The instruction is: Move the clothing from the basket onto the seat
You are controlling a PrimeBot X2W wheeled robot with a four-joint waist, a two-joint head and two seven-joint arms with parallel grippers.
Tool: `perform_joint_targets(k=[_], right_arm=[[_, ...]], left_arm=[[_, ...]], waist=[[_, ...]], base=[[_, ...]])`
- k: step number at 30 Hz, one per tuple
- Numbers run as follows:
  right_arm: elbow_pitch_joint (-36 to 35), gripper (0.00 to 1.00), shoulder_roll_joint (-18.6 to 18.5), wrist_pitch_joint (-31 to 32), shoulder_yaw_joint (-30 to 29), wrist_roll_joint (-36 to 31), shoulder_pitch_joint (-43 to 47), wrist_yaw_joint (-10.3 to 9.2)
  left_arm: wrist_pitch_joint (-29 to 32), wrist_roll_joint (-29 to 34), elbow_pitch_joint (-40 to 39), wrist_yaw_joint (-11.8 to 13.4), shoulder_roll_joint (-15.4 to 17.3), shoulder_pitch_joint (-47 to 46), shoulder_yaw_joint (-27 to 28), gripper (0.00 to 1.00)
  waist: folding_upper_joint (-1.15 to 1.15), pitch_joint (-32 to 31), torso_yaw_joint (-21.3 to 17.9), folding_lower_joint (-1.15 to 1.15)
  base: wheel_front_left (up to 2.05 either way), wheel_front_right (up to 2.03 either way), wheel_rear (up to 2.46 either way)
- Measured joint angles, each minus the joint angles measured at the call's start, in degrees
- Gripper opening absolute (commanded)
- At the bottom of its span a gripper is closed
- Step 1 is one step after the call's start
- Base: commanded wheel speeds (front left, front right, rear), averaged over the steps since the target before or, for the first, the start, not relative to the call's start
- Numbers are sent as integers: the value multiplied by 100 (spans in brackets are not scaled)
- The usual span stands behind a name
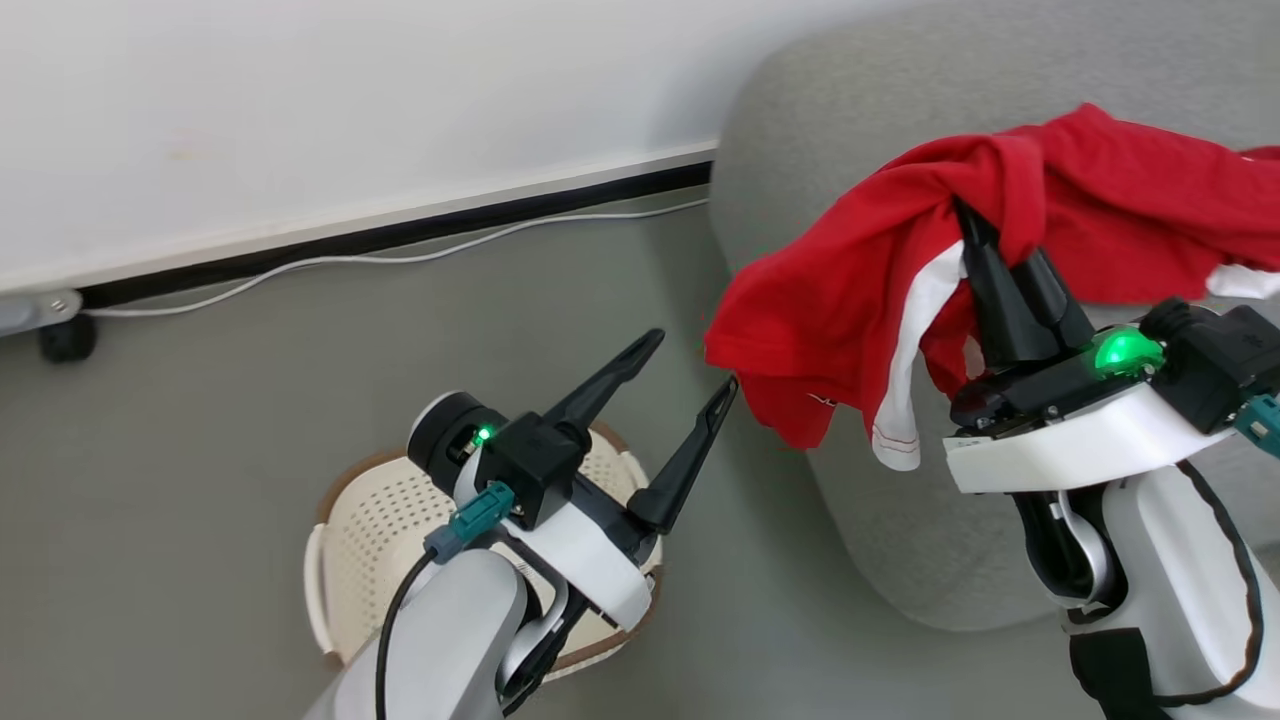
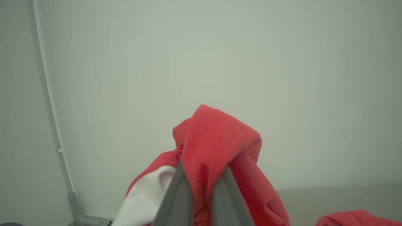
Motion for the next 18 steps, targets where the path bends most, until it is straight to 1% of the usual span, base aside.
perform_joint_targets(k=[5,9,18], right_arm=[[-66,0,10,0,-158,-1,27,0],[-116,0,11,0,-327,-1,119,0],[-246,0,7,0,-708,-44,348,0]], left_arm=[[0,-40,122,-16,125,25,-197,100],[0,-92,191,-16,151,78,-305,100],[0,-148,186,-16,147,171,-297,100]], waist=[[0,-25,-429,0],[0,-41,-753,0],[0,-95,-1359,0]], base=[[0,0,0],[0,0,0],[0,0,0]])
